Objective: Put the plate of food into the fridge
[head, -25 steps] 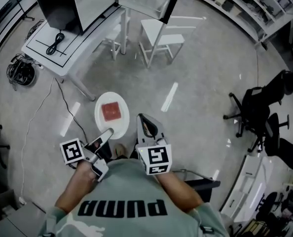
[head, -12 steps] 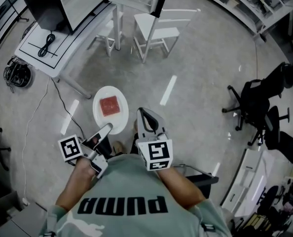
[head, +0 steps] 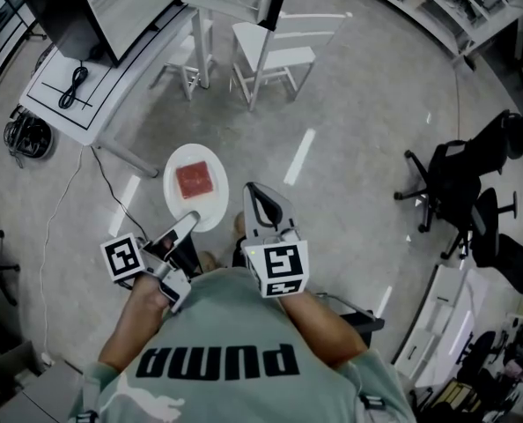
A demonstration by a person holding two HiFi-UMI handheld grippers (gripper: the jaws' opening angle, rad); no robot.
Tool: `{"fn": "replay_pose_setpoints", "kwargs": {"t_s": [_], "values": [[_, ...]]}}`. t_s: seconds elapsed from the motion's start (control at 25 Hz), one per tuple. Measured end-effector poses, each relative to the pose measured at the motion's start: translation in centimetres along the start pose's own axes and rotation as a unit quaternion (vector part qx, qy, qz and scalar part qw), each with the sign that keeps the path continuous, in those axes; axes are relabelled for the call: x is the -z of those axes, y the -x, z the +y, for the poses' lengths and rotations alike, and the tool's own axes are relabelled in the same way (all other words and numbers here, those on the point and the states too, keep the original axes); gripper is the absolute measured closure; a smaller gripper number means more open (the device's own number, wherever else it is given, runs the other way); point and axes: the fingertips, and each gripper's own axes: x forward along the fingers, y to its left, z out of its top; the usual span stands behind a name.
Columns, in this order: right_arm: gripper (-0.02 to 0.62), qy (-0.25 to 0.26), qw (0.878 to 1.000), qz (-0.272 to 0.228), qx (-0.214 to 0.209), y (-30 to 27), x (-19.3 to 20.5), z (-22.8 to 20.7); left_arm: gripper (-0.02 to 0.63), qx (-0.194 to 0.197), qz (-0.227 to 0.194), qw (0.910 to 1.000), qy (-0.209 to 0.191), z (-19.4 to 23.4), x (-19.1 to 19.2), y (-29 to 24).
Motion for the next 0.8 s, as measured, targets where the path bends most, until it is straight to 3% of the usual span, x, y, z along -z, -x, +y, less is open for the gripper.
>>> {"fn": "replay_pose_setpoints", "kwargs": {"t_s": [0.8], "values": [[0.592,-0.011,1.000,0.000,-0.020,-6.4,-2.5,-4.5,0.532,-0.003,-0.013,0.9999,-0.003,-1.2,-4.9,-6.3]]}}
